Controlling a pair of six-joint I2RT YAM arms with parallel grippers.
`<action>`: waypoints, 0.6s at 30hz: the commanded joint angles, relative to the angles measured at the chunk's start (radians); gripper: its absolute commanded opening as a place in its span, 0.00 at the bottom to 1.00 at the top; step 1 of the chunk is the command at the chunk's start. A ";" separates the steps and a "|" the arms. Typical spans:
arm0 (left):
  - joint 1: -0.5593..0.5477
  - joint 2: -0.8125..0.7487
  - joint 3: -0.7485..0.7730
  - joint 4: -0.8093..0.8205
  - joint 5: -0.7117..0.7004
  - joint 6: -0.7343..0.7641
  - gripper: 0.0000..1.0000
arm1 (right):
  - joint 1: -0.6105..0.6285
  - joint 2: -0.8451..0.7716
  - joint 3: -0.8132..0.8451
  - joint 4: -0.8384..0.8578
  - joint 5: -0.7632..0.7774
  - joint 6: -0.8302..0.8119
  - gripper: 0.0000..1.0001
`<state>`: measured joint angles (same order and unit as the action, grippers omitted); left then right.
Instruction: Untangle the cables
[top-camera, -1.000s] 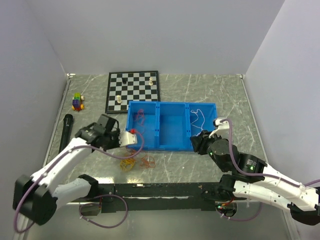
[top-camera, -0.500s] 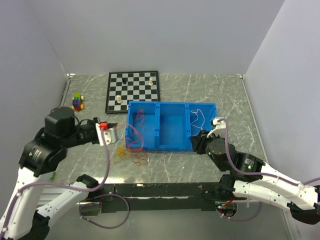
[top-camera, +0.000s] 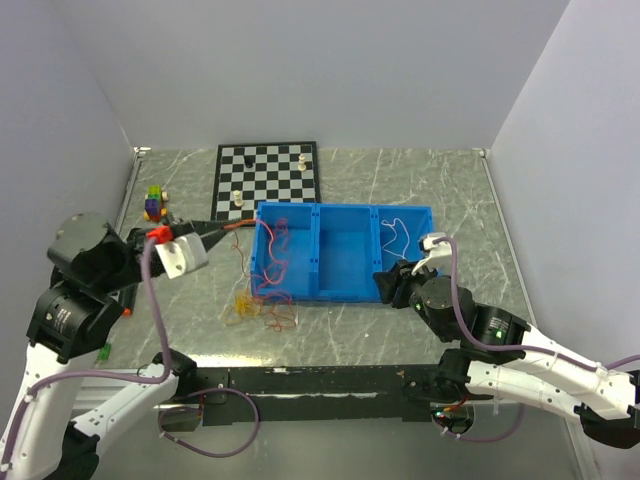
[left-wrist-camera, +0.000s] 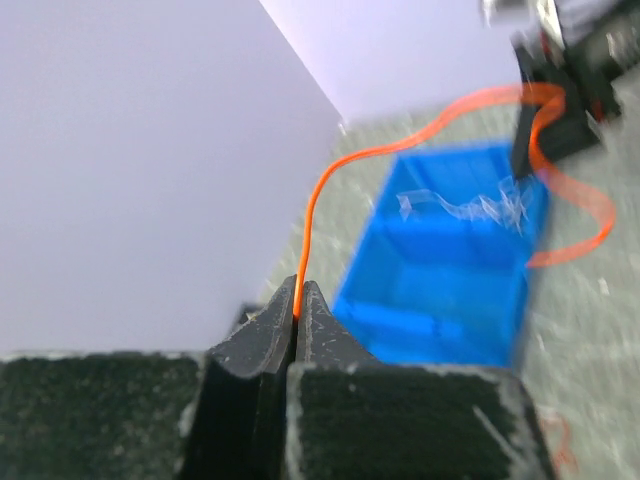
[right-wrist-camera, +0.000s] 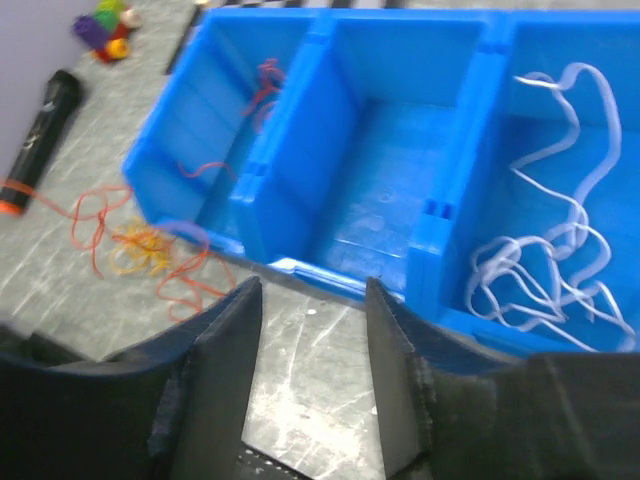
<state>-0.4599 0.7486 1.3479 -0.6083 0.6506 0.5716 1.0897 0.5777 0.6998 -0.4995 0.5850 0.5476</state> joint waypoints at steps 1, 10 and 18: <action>-0.002 0.030 0.123 0.258 0.026 -0.166 0.01 | 0.009 -0.012 -0.017 0.145 -0.130 -0.061 0.59; -0.002 0.057 0.247 0.265 0.101 -0.243 0.05 | 0.140 0.218 -0.013 0.534 -0.333 -0.208 0.91; 0.001 0.080 0.362 0.245 0.100 -0.263 0.06 | 0.222 0.520 0.061 0.868 -0.410 -0.310 1.00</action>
<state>-0.4599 0.8192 1.6638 -0.3840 0.7288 0.3386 1.2884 1.0080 0.6758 0.1257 0.2356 0.3084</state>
